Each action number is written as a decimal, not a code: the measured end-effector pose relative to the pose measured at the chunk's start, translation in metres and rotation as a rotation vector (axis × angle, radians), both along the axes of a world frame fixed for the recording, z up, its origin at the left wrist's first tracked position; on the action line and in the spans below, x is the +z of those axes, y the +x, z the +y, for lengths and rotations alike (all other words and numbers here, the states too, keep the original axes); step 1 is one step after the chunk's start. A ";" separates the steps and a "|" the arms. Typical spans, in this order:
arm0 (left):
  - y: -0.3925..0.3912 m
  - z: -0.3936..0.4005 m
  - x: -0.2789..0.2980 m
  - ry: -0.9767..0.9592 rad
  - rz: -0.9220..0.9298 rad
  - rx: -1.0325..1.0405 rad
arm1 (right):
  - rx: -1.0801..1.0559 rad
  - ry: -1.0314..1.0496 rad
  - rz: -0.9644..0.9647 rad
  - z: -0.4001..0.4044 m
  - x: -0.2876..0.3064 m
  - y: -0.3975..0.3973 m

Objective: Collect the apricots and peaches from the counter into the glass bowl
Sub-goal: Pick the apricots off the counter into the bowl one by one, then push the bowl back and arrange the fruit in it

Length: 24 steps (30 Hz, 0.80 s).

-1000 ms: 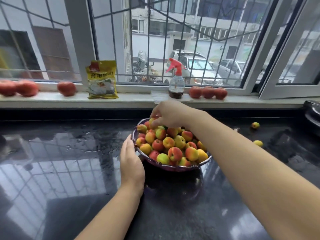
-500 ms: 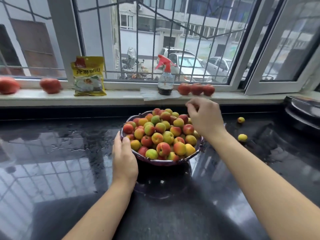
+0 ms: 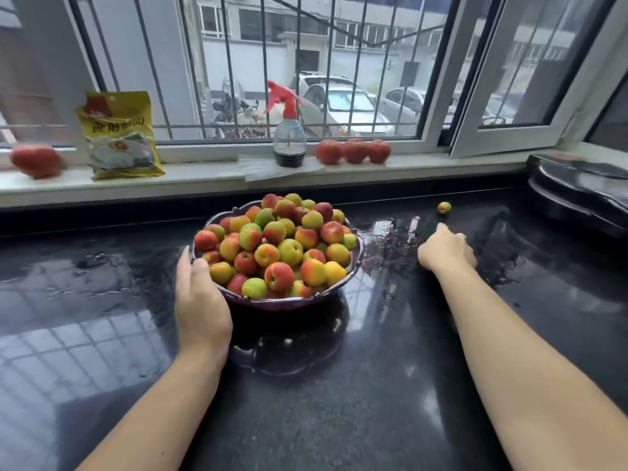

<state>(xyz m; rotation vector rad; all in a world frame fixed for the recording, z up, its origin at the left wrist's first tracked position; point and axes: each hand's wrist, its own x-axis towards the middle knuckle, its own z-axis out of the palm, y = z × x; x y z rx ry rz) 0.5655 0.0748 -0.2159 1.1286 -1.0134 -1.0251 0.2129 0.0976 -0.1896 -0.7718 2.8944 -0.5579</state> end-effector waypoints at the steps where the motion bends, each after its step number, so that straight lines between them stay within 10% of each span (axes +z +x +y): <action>1: 0.000 0.001 0.001 -0.003 -0.009 -0.001 | -0.012 0.025 0.007 -0.002 0.001 -0.001; 6: 0.001 0.003 0.004 0.016 -0.027 0.003 | 0.047 -0.009 0.068 0.000 -0.002 0.009; 13: 0.002 0.009 0.009 0.021 -0.050 -0.022 | 0.776 -0.560 -0.054 -0.004 0.088 0.129; 18: 0.005 0.008 0.011 0.023 -0.034 -0.051 | 1.169 -0.279 0.162 -0.039 0.122 0.222; 24: 0.009 0.004 0.007 -0.009 -0.023 -0.063 | 1.164 0.080 0.381 -0.081 0.104 0.264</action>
